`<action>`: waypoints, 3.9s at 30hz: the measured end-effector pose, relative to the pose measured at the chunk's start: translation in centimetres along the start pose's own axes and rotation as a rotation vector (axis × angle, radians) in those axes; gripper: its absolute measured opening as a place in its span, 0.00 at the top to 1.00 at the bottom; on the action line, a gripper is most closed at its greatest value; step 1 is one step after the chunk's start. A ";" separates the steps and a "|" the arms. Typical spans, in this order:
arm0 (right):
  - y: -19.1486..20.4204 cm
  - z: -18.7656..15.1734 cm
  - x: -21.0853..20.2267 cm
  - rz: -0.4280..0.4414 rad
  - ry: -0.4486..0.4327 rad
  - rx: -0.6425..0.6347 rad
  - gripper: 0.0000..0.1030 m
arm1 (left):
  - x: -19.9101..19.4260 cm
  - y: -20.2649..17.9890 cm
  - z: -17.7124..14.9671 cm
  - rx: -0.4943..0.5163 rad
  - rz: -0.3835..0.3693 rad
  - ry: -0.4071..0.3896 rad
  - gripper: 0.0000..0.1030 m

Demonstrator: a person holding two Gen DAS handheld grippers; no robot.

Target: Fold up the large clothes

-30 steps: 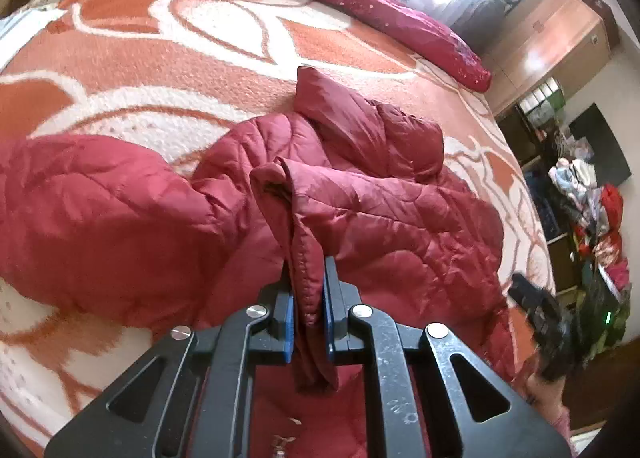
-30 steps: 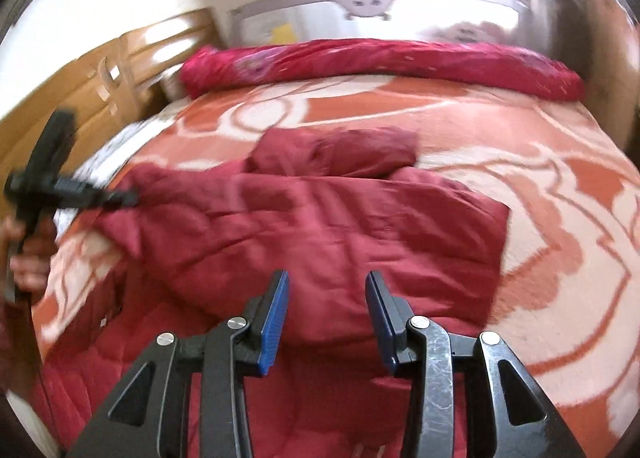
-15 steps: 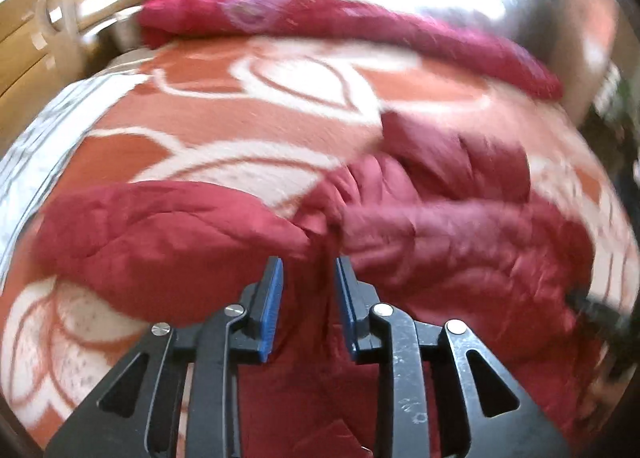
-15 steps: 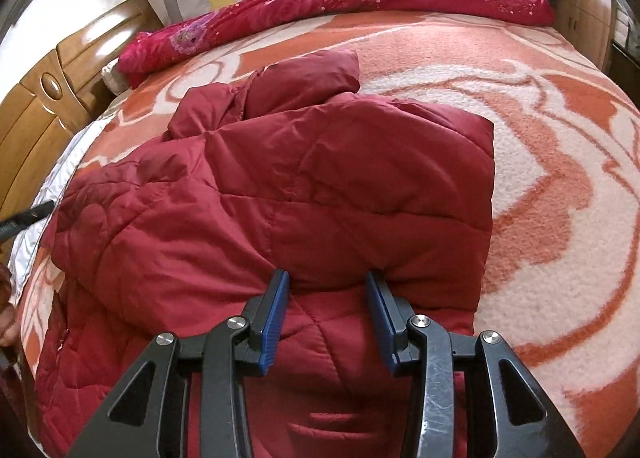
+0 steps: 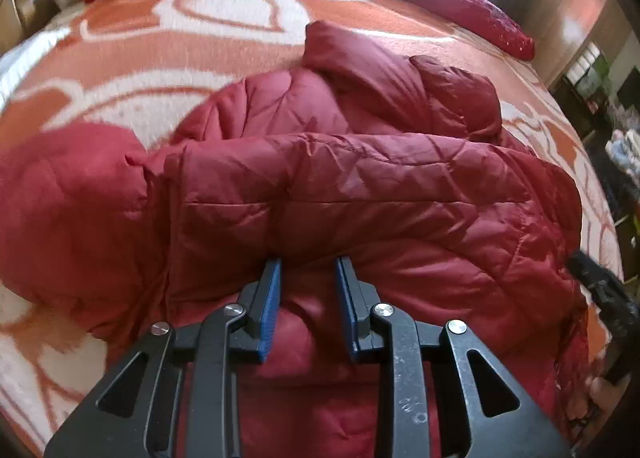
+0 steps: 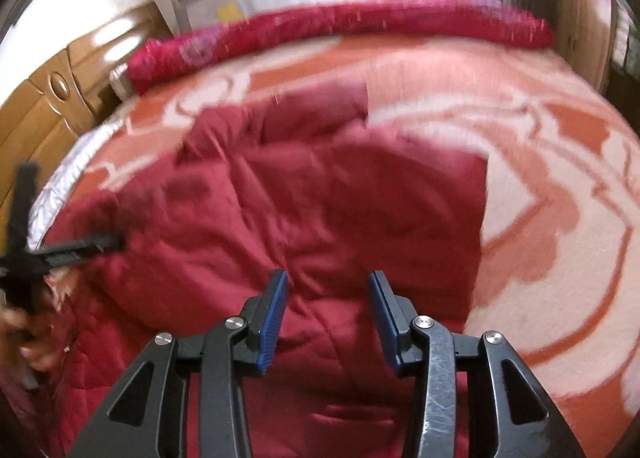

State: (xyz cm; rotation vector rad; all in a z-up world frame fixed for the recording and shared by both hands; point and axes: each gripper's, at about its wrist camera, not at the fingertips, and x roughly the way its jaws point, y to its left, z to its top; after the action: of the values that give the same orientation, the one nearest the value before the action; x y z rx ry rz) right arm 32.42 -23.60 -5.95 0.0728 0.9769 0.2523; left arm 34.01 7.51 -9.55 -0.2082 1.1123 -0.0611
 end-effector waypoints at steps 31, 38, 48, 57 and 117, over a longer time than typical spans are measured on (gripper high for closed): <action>3.4 -1.0 -2.1 0.106 0.071 -0.030 0.39 | -6.3 9.0 -3.3 -0.239 -0.099 -0.098 0.35; 6.3 -2.6 -4.4 0.148 0.064 -0.080 0.34 | -7.5 16.7 -4.9 -0.422 -0.057 -0.122 0.35; 8.0 -4.9 -5.0 0.178 0.129 -0.108 0.34 | -7.0 23.9 -6.6 -0.602 -0.019 -0.122 0.35; 7.5 -5.8 -6.7 0.186 0.115 -0.068 0.34 | -6.2 30.1 -6.7 -0.776 -0.031 -0.149 0.35; -0.3 -7.5 -9.2 0.233 0.047 0.230 0.34 | -12.8 -3.1 0.8 0.044 -0.361 -0.366 0.93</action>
State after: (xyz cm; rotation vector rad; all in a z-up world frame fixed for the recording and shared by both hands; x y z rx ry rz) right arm 21.35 -26.53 -2.72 0.3943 1.0415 0.3551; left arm 29.25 6.54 2.71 -0.3635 0.6988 -0.3551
